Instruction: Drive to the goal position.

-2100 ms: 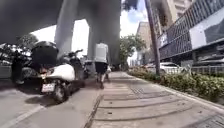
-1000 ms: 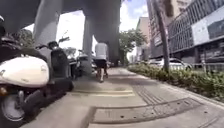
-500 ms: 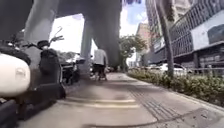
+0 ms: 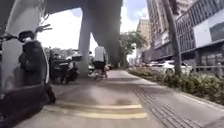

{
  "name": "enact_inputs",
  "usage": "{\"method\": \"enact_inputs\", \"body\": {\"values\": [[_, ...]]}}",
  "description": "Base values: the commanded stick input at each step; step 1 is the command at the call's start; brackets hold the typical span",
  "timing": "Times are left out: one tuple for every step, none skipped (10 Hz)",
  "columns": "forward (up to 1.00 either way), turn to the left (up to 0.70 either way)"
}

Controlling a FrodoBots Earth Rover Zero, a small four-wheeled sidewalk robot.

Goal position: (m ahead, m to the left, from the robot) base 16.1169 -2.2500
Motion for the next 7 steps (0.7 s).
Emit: {"method": "enact_inputs", "body": {"values": [[0.7, 0.0], [0.7, 0.0], [0.7, 0.0], [0.7, 0.0], [0.7, -0.05], [0.7, -0.14], [0.7, -0.06]]}}
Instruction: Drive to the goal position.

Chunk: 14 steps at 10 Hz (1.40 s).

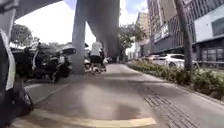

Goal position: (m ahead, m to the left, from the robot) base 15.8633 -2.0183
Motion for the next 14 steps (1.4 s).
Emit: {"method": "enact_inputs", "body": {"values": [[0.7, 0.0], [0.7, 0.0], [0.7, 0.0], [0.7, 0.0], [0.7, 0.0], [0.7, 0.0], [0.7, 0.0], [0.7, 0.0], [0.7, 0.0], [0.7, 0.0], [0.7, 0.0], [0.7, 0.0], [0.7, 0.0], [0.7, 0.0]]}}
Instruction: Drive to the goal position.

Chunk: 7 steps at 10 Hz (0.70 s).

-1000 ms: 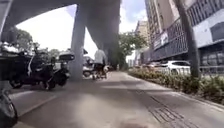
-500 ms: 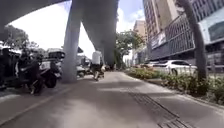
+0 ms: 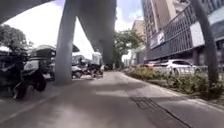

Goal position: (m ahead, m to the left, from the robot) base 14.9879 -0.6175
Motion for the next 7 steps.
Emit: {"method": "enact_inputs", "body": {"values": [[0.7, 0.0], [0.7, 0.0], [0.7, 0.0], [0.7, 0.0], [0.7, 0.0], [0.7, 0.0], [0.7, 0.0]]}}
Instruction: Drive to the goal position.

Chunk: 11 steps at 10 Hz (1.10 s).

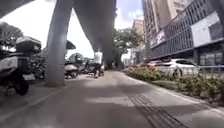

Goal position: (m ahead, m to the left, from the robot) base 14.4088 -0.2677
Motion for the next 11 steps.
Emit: {"method": "enact_inputs", "body": {"values": [[0.7, 0.0], [0.7, 0.0], [0.7, 0.0], [0.7, 0.0], [0.7, 0.0], [0.7, 0.0], [0.7, 0.0], [0.7, 0.02], [0.7, 0.11], [0.7, 0.13], [0.7, 0.14]]}}
